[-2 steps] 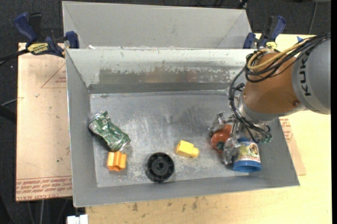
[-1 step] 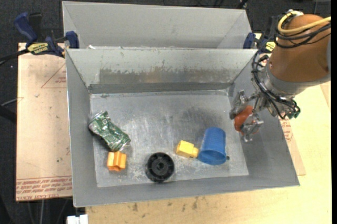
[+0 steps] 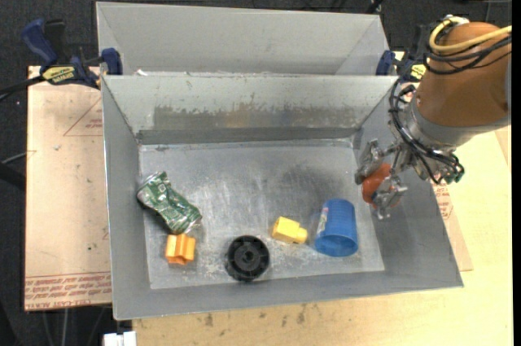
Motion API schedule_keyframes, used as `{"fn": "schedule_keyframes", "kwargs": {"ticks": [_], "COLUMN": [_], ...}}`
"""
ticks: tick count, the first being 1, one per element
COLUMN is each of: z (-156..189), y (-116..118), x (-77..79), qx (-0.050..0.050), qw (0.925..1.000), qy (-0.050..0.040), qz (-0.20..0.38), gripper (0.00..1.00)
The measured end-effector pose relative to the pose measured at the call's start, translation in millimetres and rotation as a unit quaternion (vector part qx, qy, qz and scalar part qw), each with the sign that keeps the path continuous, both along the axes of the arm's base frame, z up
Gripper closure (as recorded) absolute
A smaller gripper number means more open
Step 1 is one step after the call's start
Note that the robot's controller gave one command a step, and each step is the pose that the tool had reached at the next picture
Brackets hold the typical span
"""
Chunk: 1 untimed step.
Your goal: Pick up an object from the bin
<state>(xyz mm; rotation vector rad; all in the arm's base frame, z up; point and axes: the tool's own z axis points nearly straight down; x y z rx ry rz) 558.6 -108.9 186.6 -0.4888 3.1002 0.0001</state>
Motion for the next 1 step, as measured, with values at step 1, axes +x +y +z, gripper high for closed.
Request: {"fn": "schedule_keyframes", "kwargs": {"ticks": [1], "z": [32.4], "y": [-0.6], "x": [4.3], "qx": [0.001], "qw": [0.9999], "qy": [0.0026], "qz": [-0.01], "gripper": [1.0]}}
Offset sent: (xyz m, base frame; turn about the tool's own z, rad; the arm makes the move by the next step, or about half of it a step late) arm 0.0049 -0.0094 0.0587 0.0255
